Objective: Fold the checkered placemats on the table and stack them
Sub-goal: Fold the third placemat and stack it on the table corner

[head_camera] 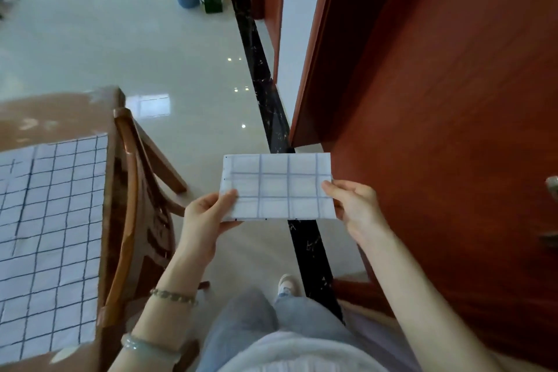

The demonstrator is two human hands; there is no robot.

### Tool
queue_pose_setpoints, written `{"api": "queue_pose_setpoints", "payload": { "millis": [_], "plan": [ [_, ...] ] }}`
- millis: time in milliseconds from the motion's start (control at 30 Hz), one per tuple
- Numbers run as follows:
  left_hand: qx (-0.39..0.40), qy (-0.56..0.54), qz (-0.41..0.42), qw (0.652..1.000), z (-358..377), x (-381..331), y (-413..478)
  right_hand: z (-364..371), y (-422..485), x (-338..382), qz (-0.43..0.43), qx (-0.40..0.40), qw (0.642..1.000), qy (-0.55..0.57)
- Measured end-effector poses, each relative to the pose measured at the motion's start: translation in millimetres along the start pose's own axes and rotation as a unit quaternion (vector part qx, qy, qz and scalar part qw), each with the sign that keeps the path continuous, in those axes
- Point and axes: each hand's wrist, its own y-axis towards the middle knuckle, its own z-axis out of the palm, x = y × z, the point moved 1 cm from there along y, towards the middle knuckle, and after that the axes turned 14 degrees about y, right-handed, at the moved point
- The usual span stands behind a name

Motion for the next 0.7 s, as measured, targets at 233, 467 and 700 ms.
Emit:
{"api": "queue_pose_setpoints", "payload": {
  "millis": [233, 467, 700],
  "plan": [
    [-0.056, -0.033, -0.014, 0.998, 12, -43, 85, 61, 108, 41, 0.027, 0.044, 0.998, -0.038],
    [-0.096, -0.073, -0.021, 0.992, -1, -99, 206, 157, 224, 72, 0.036, 0.075, 0.994, -0.069],
    [-0.127, -0.098, -0.003, 0.987, -44, -186, 321, 284, 315, 119, 0.051, 0.125, 0.988, -0.080]
  ]
}}
